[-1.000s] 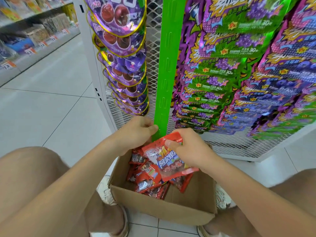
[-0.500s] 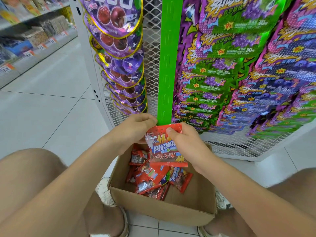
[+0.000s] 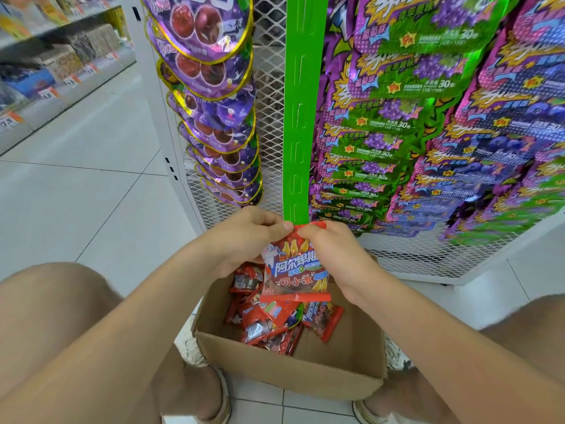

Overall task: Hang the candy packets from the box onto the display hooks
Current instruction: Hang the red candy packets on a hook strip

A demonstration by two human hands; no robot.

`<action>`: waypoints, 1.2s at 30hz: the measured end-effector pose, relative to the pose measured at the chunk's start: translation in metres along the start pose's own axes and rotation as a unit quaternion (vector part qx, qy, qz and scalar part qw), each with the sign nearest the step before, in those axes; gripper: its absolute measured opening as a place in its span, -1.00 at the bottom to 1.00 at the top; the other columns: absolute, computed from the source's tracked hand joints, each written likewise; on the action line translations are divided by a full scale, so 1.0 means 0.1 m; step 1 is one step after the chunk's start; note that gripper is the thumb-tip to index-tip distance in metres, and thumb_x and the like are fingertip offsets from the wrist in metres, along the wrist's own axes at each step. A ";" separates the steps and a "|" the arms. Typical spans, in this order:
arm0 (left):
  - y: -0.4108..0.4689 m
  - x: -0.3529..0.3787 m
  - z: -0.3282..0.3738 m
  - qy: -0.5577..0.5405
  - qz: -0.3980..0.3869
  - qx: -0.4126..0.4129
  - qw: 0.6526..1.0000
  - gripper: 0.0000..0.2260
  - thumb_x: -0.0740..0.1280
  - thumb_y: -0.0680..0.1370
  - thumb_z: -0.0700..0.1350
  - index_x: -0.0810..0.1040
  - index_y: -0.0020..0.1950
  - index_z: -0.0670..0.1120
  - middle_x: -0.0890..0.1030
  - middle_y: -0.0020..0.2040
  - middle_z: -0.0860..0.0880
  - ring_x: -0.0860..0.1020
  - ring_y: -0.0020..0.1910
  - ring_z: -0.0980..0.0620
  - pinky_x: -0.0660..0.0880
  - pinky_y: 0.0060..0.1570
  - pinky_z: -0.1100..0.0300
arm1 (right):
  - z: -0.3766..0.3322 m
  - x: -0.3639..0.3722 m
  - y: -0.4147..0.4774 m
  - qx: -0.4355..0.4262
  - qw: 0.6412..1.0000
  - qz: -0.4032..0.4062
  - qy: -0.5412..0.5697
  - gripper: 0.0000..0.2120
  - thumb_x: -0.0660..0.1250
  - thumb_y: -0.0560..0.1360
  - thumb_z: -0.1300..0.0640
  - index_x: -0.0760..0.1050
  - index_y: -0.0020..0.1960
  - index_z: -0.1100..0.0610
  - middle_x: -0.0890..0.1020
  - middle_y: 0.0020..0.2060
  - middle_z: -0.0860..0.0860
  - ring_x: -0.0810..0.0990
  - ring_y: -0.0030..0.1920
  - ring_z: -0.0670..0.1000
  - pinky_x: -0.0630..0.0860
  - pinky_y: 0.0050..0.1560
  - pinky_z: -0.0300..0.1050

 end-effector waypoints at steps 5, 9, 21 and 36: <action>0.01 0.02 -0.06 -0.004 0.009 -0.012 1.000 -0.80 0.33 0.72 -0.10 0.67 0.06 -0.20 0.76 0.03 -0.25 0.72 -0.03 -0.13 0.68 0.09 -0.08 | 0.02 0.01 0.03 -0.002 1.000 -0.006 -0.017 -0.83 0.35 0.43 -0.08 0.52 -0.13 0.01 0.54 -0.21 0.09 0.56 -0.18 0.10 0.44 -0.06 0.06; 0.02 0.05 -0.08 -0.005 0.005 -0.034 0.999 -0.74 0.30 0.74 -0.05 0.63 0.13 -0.25 0.75 0.06 -0.26 0.73 -0.01 -0.13 0.68 0.04 -0.01 | 0.03 -0.02 0.05 0.005 0.999 -0.005 -0.047 -0.71 0.36 0.42 -0.14 0.49 -0.05 0.07 0.55 -0.15 0.07 0.56 -0.10 0.07 0.44 0.00 0.05; 0.03 0.08 -0.12 -0.041 -0.012 -0.061 0.997 -0.64 0.31 0.73 -0.03 0.51 0.32 -0.33 0.73 0.12 -0.27 0.71 0.16 -0.21 0.62 0.25 -0.24 | 0.30 -0.08 0.26 0.068 0.995 -0.070 -0.027 -0.04 0.48 0.22 -0.44 0.43 0.47 0.06 0.57 0.44 0.08 0.55 0.41 0.22 0.46 0.42 0.38; 0.10 -0.07 -0.13 -0.045 0.032 0.000 0.999 -0.73 0.38 0.69 -0.15 0.56 0.25 -0.35 0.68 0.18 -0.35 0.69 0.09 -0.12 0.59 0.29 -0.30 | 0.10 -0.04 0.04 -0.033 0.999 0.030 0.009 -0.54 0.48 0.57 -0.07 0.58 0.09 0.37 0.63 0.11 0.40 0.63 0.12 0.44 0.61 0.12 0.45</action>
Point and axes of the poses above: each hand's wrist, its own y-axis towards the middle knuckle, its own x-axis out of the palm, z = x × y, the point moved 6 cm from there along y, towards the middle knuckle
